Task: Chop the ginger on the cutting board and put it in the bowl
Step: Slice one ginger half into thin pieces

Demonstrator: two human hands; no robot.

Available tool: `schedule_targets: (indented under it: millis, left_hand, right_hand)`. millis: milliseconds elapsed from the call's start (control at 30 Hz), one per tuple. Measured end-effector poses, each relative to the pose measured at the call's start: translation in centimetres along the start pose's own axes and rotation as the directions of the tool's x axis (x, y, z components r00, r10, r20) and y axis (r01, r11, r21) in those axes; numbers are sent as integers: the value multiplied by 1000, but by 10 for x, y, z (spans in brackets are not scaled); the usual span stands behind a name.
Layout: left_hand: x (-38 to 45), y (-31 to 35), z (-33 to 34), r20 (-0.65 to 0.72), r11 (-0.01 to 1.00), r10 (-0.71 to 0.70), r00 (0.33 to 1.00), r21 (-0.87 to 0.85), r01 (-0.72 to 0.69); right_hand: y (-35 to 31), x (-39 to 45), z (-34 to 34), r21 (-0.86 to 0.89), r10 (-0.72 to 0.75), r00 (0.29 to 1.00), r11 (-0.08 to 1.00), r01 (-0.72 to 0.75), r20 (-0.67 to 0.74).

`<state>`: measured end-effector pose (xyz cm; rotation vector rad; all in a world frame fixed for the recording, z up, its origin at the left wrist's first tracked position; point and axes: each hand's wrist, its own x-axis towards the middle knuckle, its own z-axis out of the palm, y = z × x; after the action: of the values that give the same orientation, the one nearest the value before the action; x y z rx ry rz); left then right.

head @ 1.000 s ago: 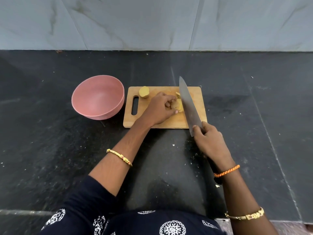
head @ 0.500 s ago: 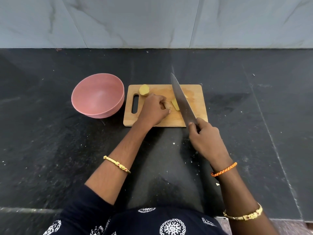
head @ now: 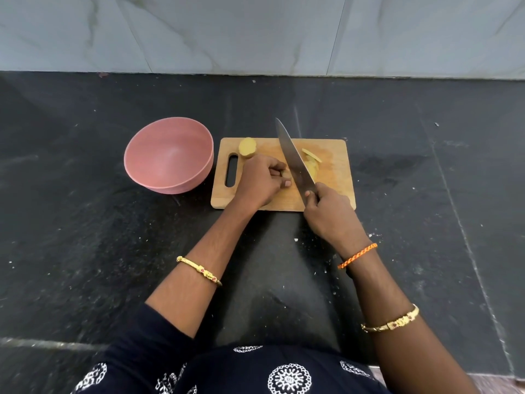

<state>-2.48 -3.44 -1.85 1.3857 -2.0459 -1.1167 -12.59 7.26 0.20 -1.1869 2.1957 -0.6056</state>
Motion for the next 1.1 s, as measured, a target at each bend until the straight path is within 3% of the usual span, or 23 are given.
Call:
schedule_targets:
  millis: [200, 400, 700, 1100]
  left_hand:
    - [0, 0, 1, -23, 1000, 12, 1000, -22, -13]
    - [-8, -5, 1, -135, 998, 53, 989, -16, -56]
    - [-20, -9, 4, -182, 988, 23, 983, -145, -50]
    - [-20, -9, 3, -169, 985, 38, 985, -160, -66]
  right_hand:
    - [-6, -1, 0, -81, 34, 996, 996, -27, 78]
    - [4, -40, -4, -194, 114, 984, 977, -87, 134]
    - [0, -37, -24, -83, 69, 996, 994, -64, 59]
    - [-8, -5, -8, -62, 52, 994, 997, -46, 100]
